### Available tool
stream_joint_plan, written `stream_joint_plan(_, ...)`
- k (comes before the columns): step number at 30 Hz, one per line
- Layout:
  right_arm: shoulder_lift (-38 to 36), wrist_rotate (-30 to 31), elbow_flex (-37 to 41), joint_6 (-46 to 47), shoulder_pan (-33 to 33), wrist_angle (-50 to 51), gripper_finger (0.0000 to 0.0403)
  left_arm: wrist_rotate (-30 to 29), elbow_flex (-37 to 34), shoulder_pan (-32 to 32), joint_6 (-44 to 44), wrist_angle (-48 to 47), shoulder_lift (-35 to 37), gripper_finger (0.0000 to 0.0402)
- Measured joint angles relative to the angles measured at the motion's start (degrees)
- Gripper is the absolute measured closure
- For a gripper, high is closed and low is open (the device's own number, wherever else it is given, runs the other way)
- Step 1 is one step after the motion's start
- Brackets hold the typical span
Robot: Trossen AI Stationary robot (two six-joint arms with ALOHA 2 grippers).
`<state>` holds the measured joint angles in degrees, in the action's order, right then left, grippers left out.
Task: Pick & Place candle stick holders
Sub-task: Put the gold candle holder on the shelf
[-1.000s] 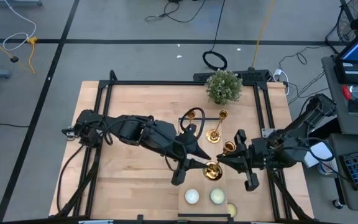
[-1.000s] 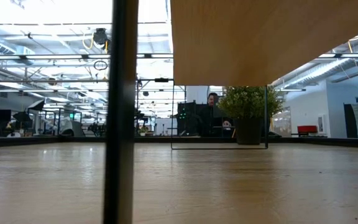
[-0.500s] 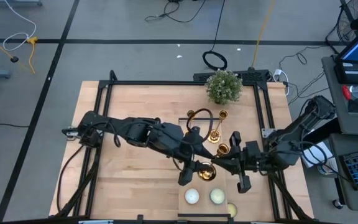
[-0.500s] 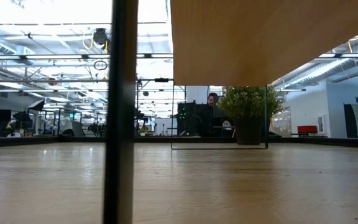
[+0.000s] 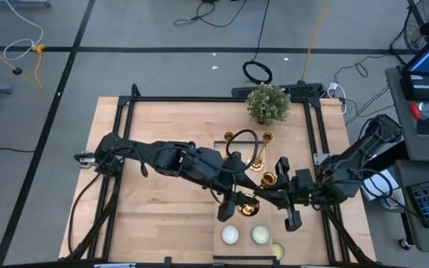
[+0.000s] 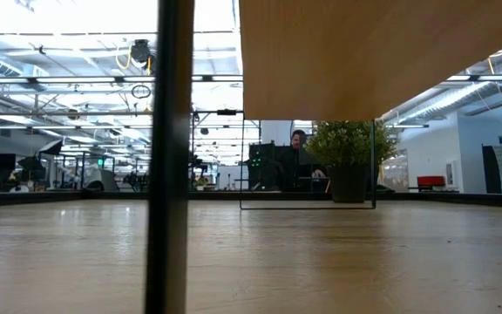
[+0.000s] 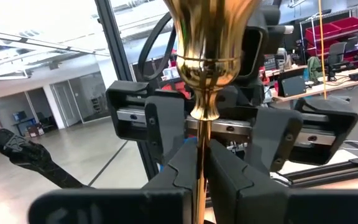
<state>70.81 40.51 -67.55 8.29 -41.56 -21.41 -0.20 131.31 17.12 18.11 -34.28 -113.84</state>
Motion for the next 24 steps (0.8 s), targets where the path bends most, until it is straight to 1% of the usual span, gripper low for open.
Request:
stream_joint_plan(4, 0.0, 0.0, 0.0, 0.0, 0.0, 0.1, 0.0389, -1.1, 0.0, 0.1, 0.1, -0.2, 0.0, 0.0218)
stream_joint_plan(7, 0.0, 0.0, 0.0, 0.0, 0.0, 0.1, 0.0389, -1.6, 0.0, 0.0, 0.1, -0.2, 0.0, 0.0235)
stream_joint_plan(10, 0.0, 0.1, 0.0, 0.0, 0.0, 0.2, 0.0389, -1.4, 0.0, 0.0, 0.1, -0.2, 0.0, 0.0277)
stream_joint_plan(15, 0.0, 0.2, 0.0, 0.0, 0.0, 0.3, 0.0389, -1.1, 0.0, 0.1, -0.7, -0.4, 0.0, 0.0377)
stream_joint_plan(16, 0.0, 0.2, 0.0, 0.0, 0.0, 0.3, 0.0389, -1.1, 0.0, 0.1, -1.0, -0.5, 0.0, 0.0384)
stream_joint_plan(20, 0.0, 0.3, 0.0, -0.3, 0.0, -0.4, 0.0375, -2.1, 0.0, 0.1, -0.5, -0.4, 0.0, 0.0379)
stream_joint_plan(24, 0.0, 0.4, 0.0, -0.4, -0.1, -2.1, 0.0338, -4.1, 0.0, 0.6, -1.0, 0.1, 0.0, 0.0387)
